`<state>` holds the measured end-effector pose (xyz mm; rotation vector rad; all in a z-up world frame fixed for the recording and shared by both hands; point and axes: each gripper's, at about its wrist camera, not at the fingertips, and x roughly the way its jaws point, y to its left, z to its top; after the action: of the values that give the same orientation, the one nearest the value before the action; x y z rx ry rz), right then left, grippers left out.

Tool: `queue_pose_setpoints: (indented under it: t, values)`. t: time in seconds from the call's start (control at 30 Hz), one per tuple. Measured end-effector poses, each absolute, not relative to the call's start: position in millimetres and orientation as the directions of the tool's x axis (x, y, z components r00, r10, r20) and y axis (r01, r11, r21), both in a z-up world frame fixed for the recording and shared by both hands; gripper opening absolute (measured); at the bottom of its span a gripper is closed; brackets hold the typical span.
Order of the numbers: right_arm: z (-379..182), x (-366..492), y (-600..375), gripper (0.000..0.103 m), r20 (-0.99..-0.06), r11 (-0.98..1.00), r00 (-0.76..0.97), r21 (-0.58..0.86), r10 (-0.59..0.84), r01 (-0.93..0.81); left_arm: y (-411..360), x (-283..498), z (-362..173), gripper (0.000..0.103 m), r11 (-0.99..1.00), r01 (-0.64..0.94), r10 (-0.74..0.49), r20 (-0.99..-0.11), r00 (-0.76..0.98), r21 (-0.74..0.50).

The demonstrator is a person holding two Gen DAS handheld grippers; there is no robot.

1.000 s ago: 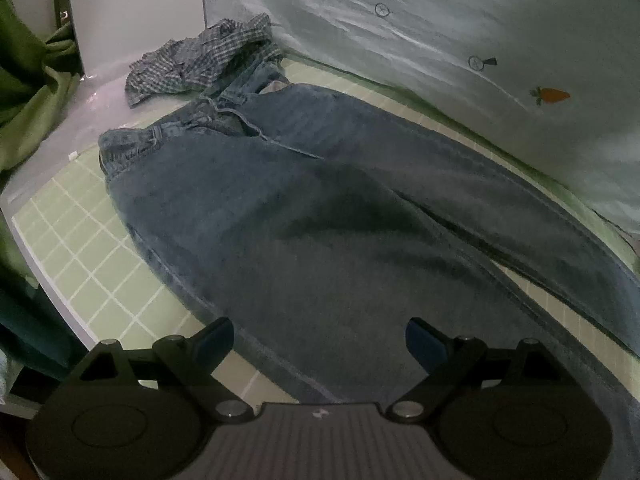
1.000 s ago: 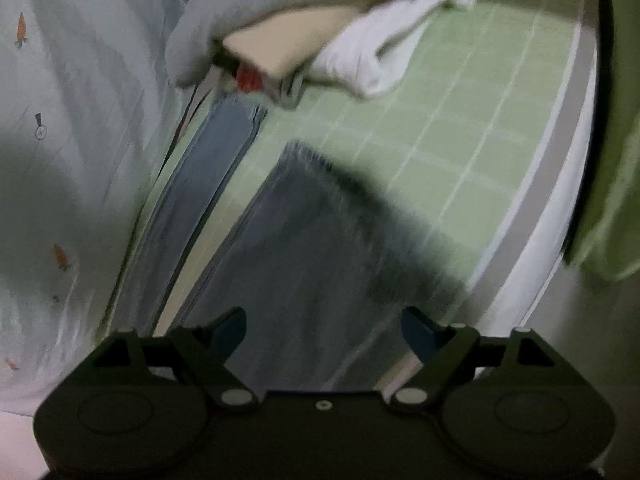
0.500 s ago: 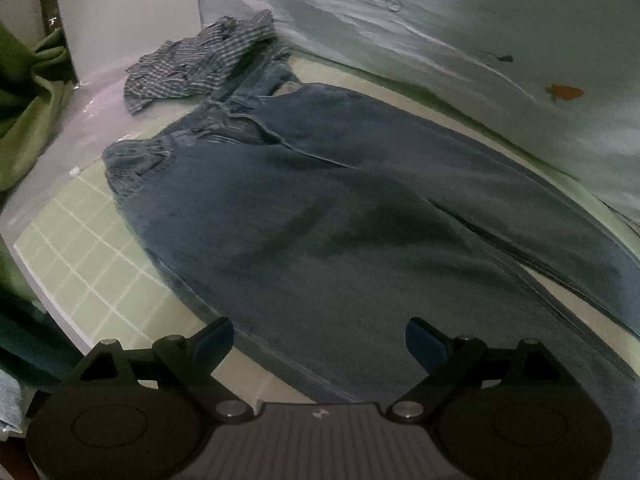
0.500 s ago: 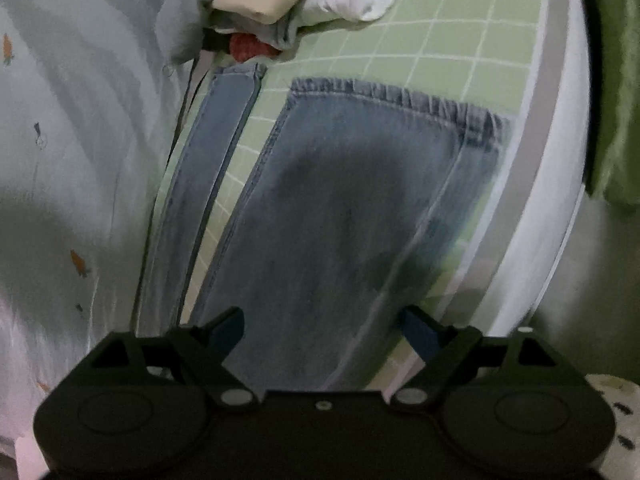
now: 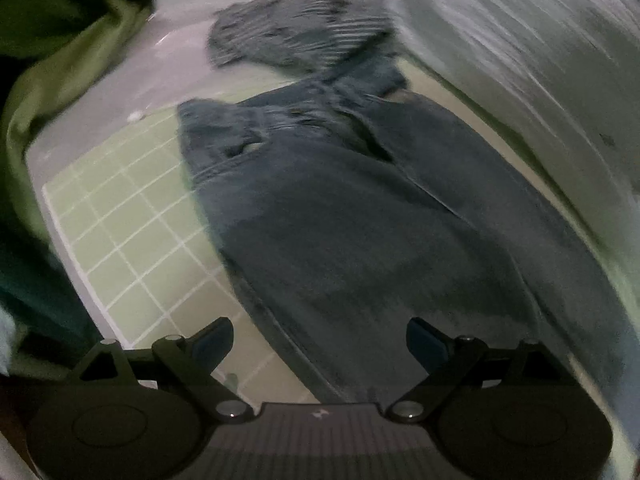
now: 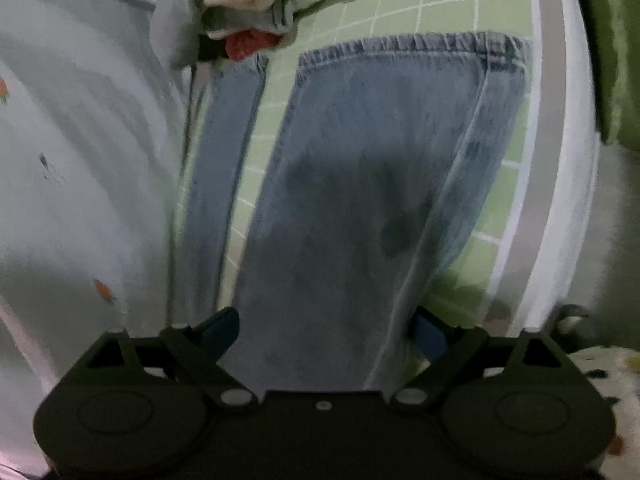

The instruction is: Fold clothes

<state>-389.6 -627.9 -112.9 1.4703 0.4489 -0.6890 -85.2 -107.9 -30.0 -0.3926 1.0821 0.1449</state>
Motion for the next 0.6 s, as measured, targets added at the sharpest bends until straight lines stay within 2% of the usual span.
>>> queue_pose_setpoints:
  t: [0.27,0.5,0.6]
  values:
    - [-106.1,-377.1,-625.8,0.093,-0.693,-0.059,0.668,0.705,-0.272,0.707,-47.9,-49.5,-43.7,0.093,0.823,-0.485,-0.049,-0.887,0.46,-0.297]
    - [-99.4,-367.7,-639.2,0.093,-0.72,-0.053,0.54,0.619,-0.436,0.783,-15.1,-11.2,-61.3,0.093,0.747,-0.579,-0.015,-0.878,0.479,-0.329]
    - [-98.0,-359.5,-646.6,0.089,-0.729,-0.064,0.478,0.577,-0.491,0.814,-11.7,3.3,-66.3,0.09,0.729,-0.584,-0.021,-0.865,0.502,-0.356]
